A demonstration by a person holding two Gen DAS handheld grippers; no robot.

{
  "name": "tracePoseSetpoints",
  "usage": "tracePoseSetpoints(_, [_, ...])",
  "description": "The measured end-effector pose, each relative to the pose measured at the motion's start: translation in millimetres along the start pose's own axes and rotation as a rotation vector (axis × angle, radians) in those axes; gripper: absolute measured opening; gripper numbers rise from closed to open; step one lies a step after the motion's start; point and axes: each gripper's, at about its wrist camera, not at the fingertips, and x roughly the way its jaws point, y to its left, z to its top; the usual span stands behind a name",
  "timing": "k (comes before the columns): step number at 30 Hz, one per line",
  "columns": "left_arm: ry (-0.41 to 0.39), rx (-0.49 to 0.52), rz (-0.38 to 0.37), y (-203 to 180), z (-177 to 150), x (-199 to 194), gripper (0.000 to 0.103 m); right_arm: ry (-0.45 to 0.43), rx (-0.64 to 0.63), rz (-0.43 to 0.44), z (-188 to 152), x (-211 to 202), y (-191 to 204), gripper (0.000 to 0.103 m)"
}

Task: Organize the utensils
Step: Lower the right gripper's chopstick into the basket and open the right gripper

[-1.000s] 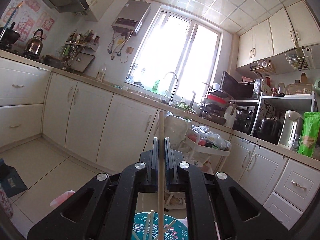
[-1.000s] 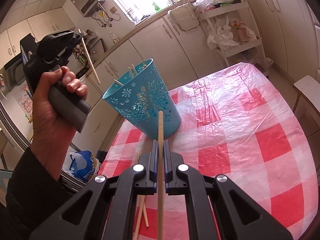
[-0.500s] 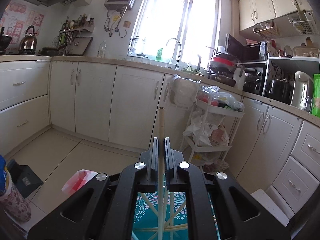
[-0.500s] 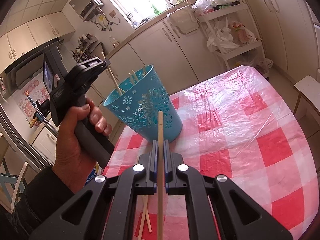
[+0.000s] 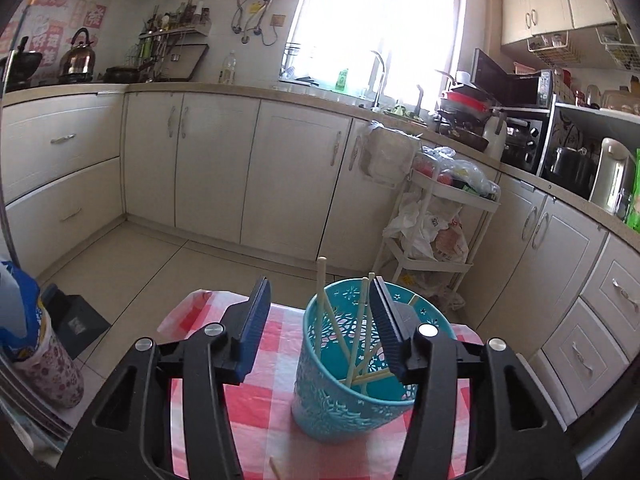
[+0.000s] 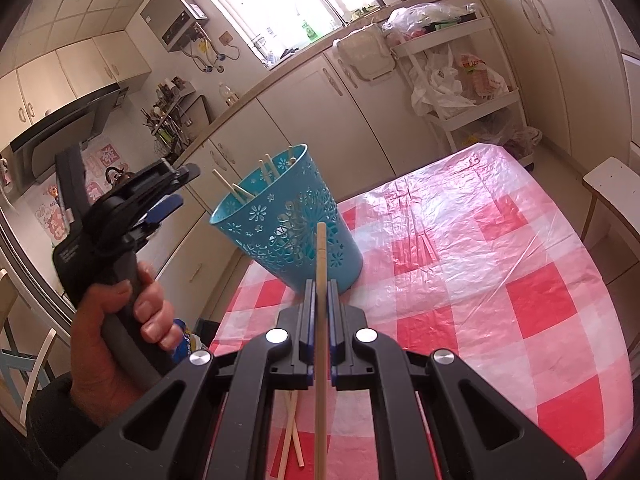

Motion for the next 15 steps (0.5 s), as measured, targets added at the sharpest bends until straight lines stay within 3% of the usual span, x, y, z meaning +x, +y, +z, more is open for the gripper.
tracePoseSetpoints(4, [-0.067, -0.125, 0.106, 28, 1, -36, 0.066, -0.042, 0.004, 0.014, 4, -8, 2, 0.006])
tracePoseSetpoints(9, [-0.077, -0.184, 0.203, 51, 8, -46, 0.070, -0.110, -0.001, 0.047, 22, -15, 18, 0.006])
tracePoseSetpoints(15, [-0.089, -0.226, 0.203, 70, 19, -56, 0.079, -0.195, 0.000, 0.106, 70, 8, 47, 0.006])
